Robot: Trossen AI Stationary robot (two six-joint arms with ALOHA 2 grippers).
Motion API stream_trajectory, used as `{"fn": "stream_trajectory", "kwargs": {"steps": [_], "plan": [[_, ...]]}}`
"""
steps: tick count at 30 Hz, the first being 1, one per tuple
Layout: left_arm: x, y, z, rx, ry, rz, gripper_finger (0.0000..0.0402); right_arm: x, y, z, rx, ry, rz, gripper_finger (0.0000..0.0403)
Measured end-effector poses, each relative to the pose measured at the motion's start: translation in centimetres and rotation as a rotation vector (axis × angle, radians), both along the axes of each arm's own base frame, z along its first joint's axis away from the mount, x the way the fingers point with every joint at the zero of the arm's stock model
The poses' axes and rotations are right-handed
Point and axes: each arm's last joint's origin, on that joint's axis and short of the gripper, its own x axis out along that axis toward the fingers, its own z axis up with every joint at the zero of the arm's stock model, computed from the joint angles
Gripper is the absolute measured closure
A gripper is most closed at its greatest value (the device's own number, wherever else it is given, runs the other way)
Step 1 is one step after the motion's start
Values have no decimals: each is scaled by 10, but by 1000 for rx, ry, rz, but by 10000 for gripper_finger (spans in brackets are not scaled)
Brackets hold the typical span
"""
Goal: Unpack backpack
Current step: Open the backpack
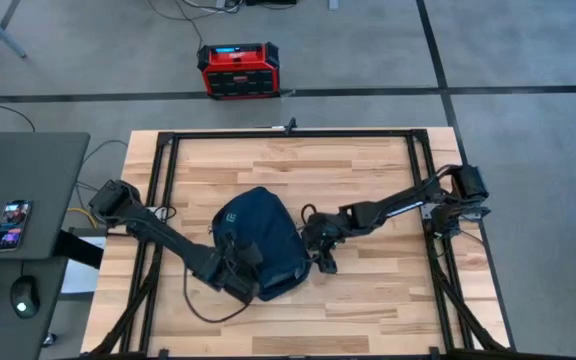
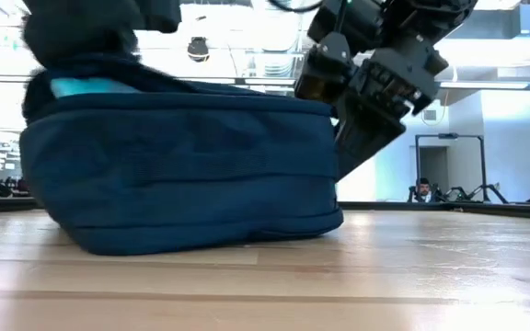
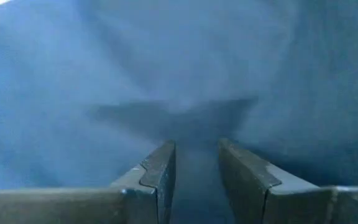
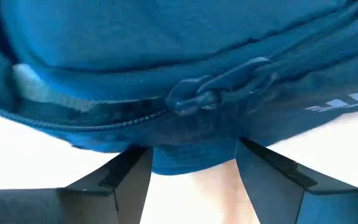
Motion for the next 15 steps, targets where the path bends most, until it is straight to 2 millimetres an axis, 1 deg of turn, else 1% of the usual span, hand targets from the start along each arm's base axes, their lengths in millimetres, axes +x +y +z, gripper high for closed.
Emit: {"fn": "stream_trajectory", "kwargs": {"steps": [2, 5, 8, 11, 13, 15], "plan": [[4, 8, 1, 48, -5, 4, 302, -1, 9, 1, 17, -1, -12, 182], [8, 16, 3, 108, 23, -40, 303, -2, 18, 1, 19, 1, -83, 182], [12, 23, 11, 145, 50, -106, 304, -5, 23, -1, 8, 40, -161, 182], [15, 23, 30, 140, 54, -196, 304, -17, 21, 0, 10, 162, -242, 182], [14, 21, 46, 124, 36, -264, 304, -27, 20, 5, 11, 223, -286, 182], [14, 19, 61, 85, 2, -324, 304, -37, 21, 15, -17, 248, -311, 182]]}}
